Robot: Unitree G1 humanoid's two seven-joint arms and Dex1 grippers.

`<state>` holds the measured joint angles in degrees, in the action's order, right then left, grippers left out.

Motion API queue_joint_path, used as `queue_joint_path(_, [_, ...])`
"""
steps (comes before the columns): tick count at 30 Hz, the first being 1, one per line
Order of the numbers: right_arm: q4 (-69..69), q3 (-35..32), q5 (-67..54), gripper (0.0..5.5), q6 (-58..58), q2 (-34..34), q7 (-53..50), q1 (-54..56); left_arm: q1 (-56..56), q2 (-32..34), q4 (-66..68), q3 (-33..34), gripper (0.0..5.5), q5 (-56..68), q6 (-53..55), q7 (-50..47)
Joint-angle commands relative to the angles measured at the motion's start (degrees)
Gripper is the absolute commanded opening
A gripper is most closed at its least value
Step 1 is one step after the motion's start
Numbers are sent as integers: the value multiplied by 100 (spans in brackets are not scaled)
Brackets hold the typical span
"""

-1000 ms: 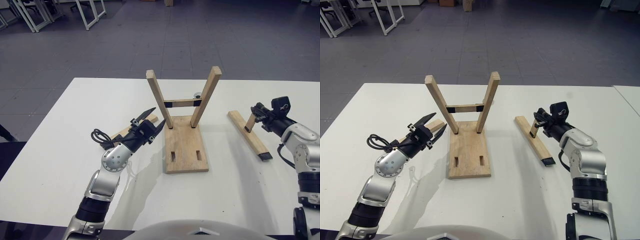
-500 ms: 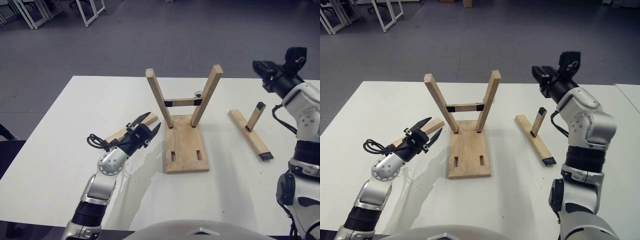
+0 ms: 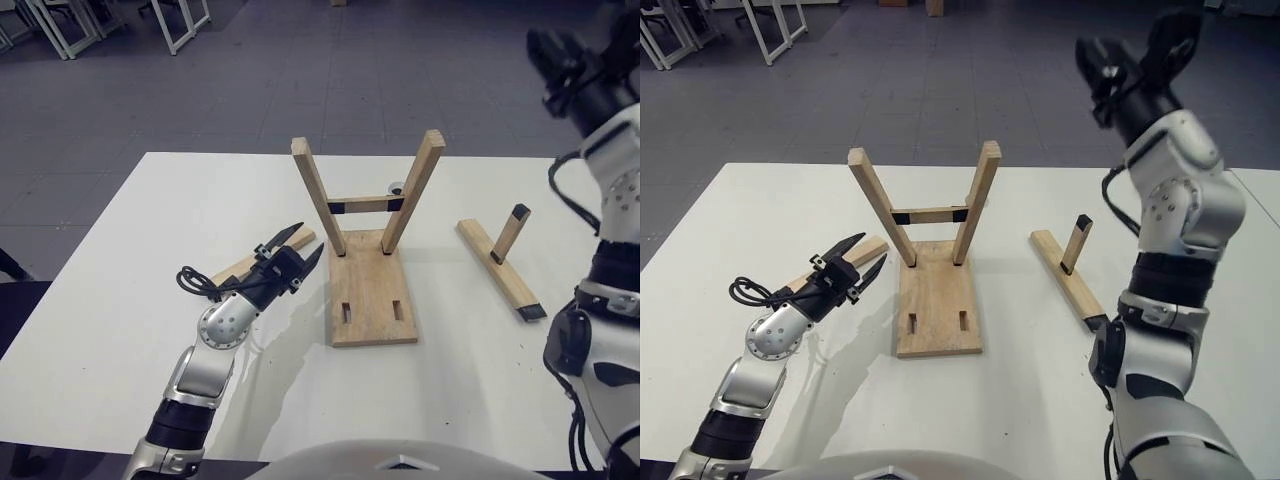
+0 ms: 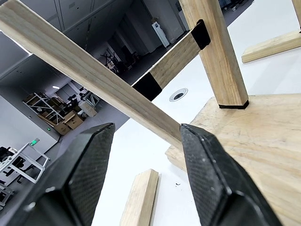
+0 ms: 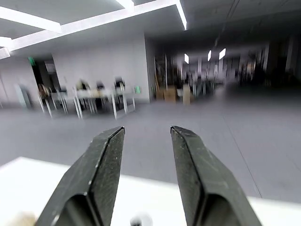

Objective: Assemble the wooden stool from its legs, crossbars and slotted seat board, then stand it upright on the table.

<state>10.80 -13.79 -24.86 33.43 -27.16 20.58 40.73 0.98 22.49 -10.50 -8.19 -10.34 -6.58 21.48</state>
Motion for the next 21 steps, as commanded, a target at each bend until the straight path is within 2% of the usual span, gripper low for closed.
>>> queue_joint_path(1, [1365,397,518,181,-411,69,366,-854,23,13,-33,28,255,0,71,-6])
queue_joint_path(3, [1950,521,616,181,-645,125,655,-952,23,1,-4,28,255,24,73,0])
queue_joint_path(5, [1860,387,413,181,-584,184,748,-728,15,6,17,29,255,36,73,13])
queue_joint_path(10, [377,-186,-408,181,253,124,491,-180,31,12,-6,38,255,12,74,-15])
queue_joint_path(14, [-676,-1006,-1169,181,946,-105,-24,155,71,-3,-238,74,255,6,150,-50])
queue_joint_path(17, [-1347,-1032,-1175,181,1053,-275,-15,-436,88,-35,-384,85,255,-4,252,-94])
queue_joint_path(21, [-2125,-877,-733,246,262,-233,390,-2120,47,-78,-423,51,255,-69,295,-140])
